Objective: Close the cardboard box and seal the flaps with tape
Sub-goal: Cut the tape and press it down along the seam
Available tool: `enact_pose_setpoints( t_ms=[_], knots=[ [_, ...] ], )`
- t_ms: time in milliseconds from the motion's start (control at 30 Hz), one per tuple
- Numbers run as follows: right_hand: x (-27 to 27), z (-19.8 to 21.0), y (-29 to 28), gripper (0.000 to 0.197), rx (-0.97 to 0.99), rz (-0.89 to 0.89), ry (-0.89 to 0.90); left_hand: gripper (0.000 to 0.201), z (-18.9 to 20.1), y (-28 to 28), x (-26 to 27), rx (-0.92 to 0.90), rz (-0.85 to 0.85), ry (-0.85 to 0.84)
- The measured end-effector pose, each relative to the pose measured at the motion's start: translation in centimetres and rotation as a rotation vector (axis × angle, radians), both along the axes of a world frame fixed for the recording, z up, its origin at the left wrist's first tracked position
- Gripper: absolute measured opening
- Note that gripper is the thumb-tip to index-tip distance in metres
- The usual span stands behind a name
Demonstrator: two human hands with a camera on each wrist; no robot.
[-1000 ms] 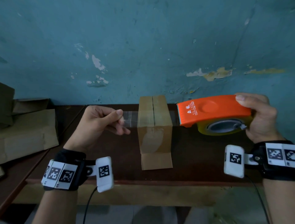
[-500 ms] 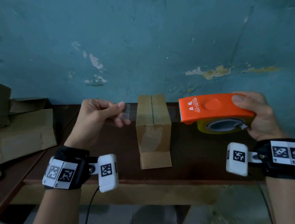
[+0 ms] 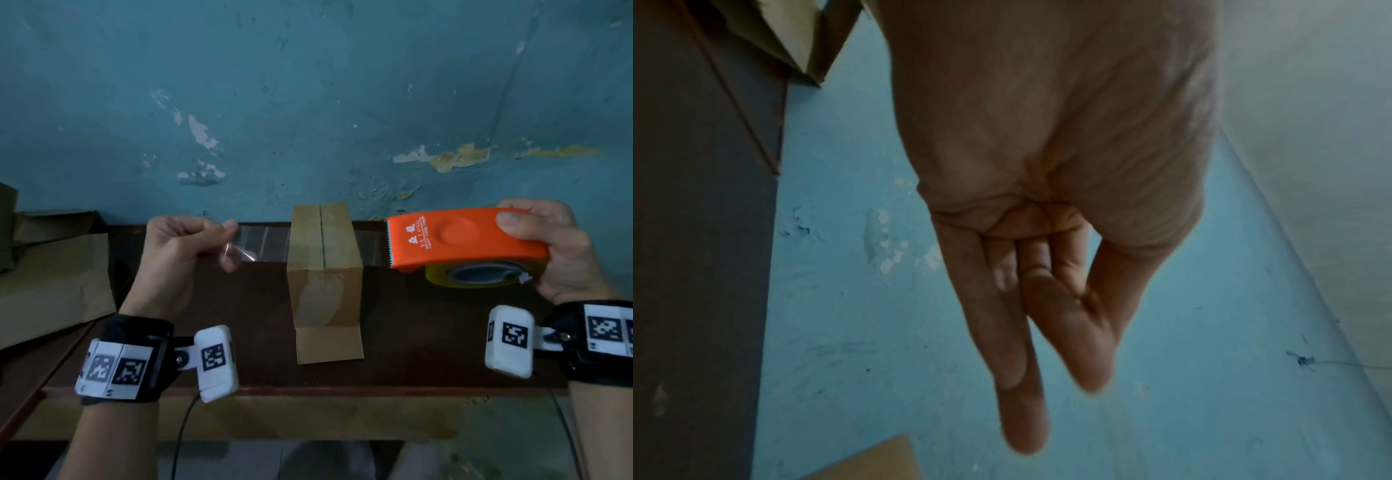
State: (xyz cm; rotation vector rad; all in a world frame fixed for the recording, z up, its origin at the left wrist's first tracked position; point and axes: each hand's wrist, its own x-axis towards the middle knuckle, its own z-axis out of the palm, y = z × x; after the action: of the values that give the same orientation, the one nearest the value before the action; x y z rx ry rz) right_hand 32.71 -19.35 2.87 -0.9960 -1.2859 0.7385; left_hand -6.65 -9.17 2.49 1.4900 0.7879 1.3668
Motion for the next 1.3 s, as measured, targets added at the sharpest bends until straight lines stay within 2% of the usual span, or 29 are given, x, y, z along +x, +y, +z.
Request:
enact_pose_setpoints(
  t_ms=[100,233,567,667,867,1100,1167,1233,1300],
  knots=[
    [0.4,0.3,-0.2,0.018,0.012,-0.003,0.017,0.039,0.3,-0.3,-0.1,0.028,-0.031,0.035],
    [0.6,0.7,-0.7,0.021,-0.015,-0.016,-0.09,0.037,1.1,-0.7,0.5,0.04,-0.037,-0.009],
    [1.0,1.2,-0.4,0.053,-0.102,-0.196,-0.363,0.04,2.7,-2.6,4.4,0.178,-0.116,0.076],
    [0.9,1.3,-0.3,0.048,-0.14,-0.247,-0.361,0.039,2.6,-2.6,4.9,0.193,-0.129,0.109],
    [1.0,1.0,0.2,0.051,-0.189,-0.309,-0.354,0.036,2.2,-2.6,5.9,0.174,-0.167,0.123],
    [0.2,1.5,0.0,0.052,-0.244,-0.269,-0.361,0.038,2.1,-2.3,5.5,0.161,-0.16,0.095],
    [0.6,1.4,-0.1,0.063,-0.248,-0.253,-0.335,0.042,2.2,-2.2,5.1,0.152,-0.141,0.071],
    [1.3,1.3,-0.6,0.083,-0.254,-0.237,-0.251,0.042,2.2,-2.0,4.6,0.145,-0.129,0.052],
    [1.9,1.3,-1.2,0.084,-0.245,-0.213,-0.187,0.043,2.2,-1.6,4.1,0.119,-0.109,0.035]
  ],
)
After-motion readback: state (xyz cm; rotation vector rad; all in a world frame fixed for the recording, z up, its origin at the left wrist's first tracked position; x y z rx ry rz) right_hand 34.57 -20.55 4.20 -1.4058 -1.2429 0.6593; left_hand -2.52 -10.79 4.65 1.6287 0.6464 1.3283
